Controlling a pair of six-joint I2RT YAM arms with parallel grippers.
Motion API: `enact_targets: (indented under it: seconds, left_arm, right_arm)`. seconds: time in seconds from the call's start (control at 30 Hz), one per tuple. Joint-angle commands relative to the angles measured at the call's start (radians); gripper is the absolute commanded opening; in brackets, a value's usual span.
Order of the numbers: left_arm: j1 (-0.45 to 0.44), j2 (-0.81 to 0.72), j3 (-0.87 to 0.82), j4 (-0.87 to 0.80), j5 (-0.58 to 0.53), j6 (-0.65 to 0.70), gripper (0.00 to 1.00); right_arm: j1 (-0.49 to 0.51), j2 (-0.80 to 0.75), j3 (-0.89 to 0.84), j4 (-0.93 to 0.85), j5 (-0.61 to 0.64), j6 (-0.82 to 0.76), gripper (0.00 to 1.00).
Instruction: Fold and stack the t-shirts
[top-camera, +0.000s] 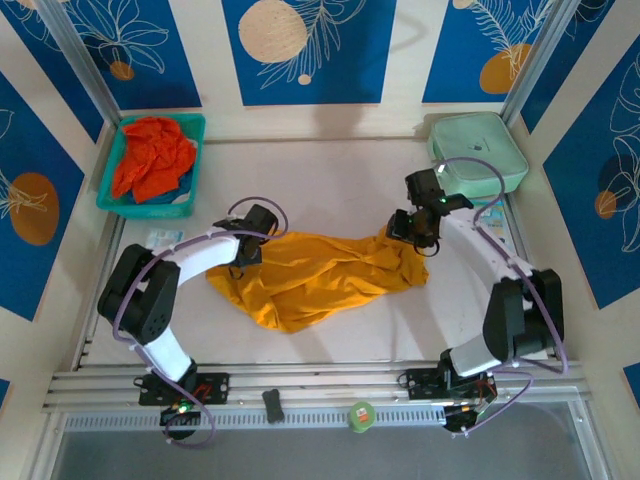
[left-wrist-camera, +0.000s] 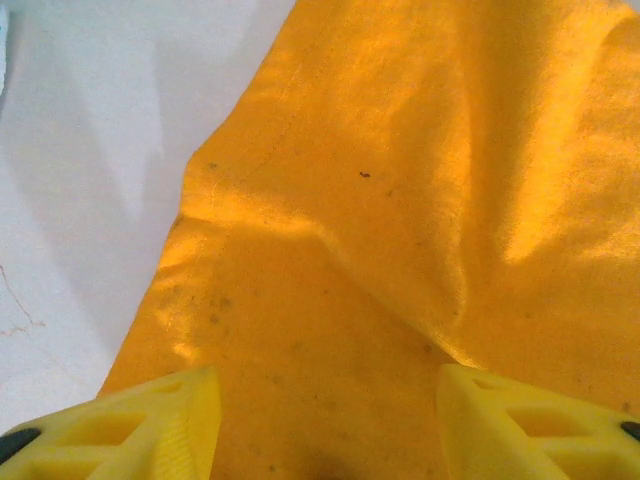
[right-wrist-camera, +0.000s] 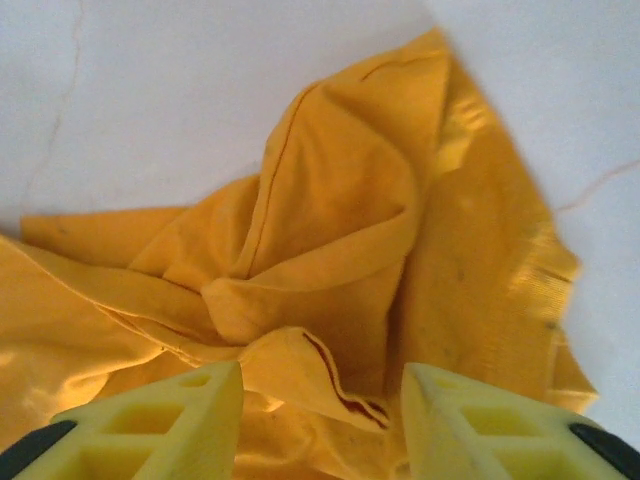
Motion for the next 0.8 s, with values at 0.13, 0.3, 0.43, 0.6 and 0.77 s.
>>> enact_targets:
  seconds: [0.13, 0.3, 0.43, 0.6, 0.77]
  left_arm:
    - [0.008, -0.005, 0.036, -0.024, 0.01, 0.003, 0.59]
    - [0.008, 0.003, 0.03, -0.02, 0.017, 0.003, 0.59]
    - [0.008, 0.008, 0.024, -0.017, 0.021, 0.002, 0.59]
    - [0.008, -0.002, 0.014, -0.016, 0.021, -0.003, 0.59]
    - [0.008, -0.02, -0.005, -0.016, 0.012, -0.004, 0.59]
  right_arm:
    - [0.038, 0.112, 0.009, 0.004, -0.115, -0.074, 0.39]
    - [0.051, 0.134, 0.002, 0.004, -0.116, -0.075, 0.18]
    - [0.06, 0.134, 0.015, -0.013, -0.099, -0.075, 0.0]
    - [0.099, 0.092, -0.005, -0.047, -0.094, -0.071, 0.0]
    - [0.218, 0.037, -0.114, -0.059, -0.137, -0.045, 0.0]
